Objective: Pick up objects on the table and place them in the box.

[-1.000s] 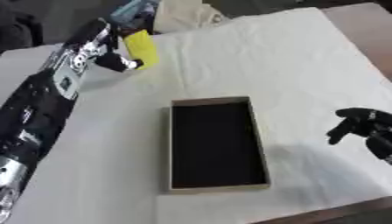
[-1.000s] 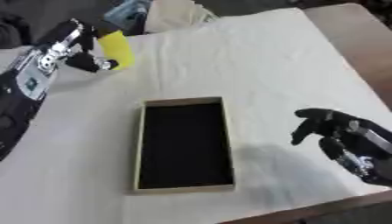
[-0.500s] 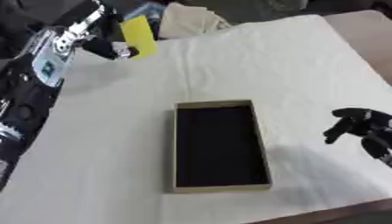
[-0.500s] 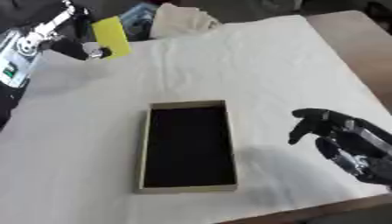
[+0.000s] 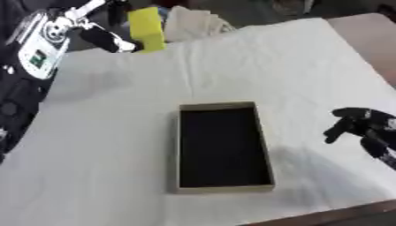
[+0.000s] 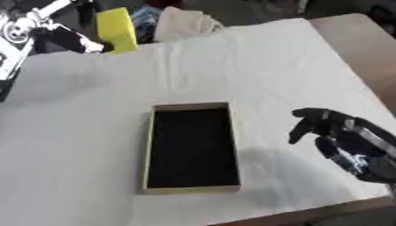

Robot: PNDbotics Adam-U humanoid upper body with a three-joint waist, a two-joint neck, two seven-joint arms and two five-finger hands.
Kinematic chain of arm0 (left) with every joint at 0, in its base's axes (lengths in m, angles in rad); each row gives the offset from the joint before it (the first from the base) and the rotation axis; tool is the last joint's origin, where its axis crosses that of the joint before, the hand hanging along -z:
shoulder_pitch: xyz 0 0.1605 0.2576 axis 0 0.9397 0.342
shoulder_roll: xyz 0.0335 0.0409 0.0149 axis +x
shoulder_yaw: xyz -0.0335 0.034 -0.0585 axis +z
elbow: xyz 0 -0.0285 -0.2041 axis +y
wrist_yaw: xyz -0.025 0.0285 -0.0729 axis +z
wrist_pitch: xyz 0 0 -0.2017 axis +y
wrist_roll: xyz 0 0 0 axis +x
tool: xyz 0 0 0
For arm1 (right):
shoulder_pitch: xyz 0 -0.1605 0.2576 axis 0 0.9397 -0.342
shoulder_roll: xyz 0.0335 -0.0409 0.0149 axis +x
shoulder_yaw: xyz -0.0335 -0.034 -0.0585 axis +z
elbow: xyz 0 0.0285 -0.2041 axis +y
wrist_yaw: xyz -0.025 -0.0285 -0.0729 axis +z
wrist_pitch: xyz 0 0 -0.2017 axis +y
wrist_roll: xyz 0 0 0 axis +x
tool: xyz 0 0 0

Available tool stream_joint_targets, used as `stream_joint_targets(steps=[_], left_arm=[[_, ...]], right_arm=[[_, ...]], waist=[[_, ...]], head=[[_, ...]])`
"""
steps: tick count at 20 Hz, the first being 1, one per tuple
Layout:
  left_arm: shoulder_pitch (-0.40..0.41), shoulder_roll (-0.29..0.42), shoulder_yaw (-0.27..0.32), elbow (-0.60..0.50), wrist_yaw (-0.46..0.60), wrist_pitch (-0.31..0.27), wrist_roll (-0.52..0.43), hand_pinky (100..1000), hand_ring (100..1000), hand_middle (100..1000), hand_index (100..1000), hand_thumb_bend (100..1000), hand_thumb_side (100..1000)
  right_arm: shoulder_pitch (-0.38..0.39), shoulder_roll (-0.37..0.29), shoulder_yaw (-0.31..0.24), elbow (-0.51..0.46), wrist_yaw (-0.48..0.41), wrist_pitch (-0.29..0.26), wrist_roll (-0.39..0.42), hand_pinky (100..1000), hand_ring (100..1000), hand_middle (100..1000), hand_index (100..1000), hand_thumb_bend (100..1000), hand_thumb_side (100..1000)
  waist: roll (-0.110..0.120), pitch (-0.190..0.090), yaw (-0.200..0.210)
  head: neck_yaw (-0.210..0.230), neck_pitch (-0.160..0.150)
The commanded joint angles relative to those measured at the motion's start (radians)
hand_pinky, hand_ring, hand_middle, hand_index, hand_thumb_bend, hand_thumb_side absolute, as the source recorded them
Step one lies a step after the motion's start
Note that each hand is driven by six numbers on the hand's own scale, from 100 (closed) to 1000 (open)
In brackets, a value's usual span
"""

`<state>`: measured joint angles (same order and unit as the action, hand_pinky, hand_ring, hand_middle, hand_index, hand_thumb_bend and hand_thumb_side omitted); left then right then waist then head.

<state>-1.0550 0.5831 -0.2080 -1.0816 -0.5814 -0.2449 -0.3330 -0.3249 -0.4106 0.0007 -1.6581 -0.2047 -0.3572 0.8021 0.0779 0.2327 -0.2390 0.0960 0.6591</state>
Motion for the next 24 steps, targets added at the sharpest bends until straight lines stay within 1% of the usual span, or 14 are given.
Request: stream_joint_targets(steps=[1,8,15,19,24], left_arm=[[-0.014,0.037,-0.025,-0.055,0.033,-0.015,-0.034,668,416,374,577,561,281],[-0.013,0.029,-0.119,-0.172,0.096,-0.062,-0.121,666,424,380,566,562,281],[0.001,0.013,-0.202,-0.261,0.153,-0.084,-0.218,666,429,386,573,562,284],[0.014,-0.012,-0.233,-0.270,0.169,-0.083,-0.260,668,432,390,579,560,284],[0.027,-0.057,-0.256,-0.246,0.170,-0.081,-0.291,674,442,402,590,562,288]], right_arm=[[-0.009,-0.025,-0.002,-0.007,-0.010,-0.109,0.105,780,660,637,921,100,637],[-0.008,-0.025,0.003,-0.008,-0.012,-0.114,0.105,780,661,637,921,100,634],[-0.005,-0.023,0.005,-0.010,-0.014,-0.117,0.105,780,662,637,921,100,636],[-0.005,-0.021,0.008,-0.011,-0.013,-0.119,0.105,780,662,637,921,100,639],[-0.008,-0.016,0.014,-0.013,-0.011,-0.119,0.105,781,663,637,922,100,645]], waist=[[-0.006,-0.023,-0.002],[-0.012,-0.026,-0.008],[-0.018,-0.026,-0.013],[-0.022,-0.024,-0.016],[-0.024,-0.017,-0.021]], head=[[-0.009,0.004],[-0.009,-0.001],[-0.010,-0.004],[-0.011,-0.005],[-0.013,-0.007]])
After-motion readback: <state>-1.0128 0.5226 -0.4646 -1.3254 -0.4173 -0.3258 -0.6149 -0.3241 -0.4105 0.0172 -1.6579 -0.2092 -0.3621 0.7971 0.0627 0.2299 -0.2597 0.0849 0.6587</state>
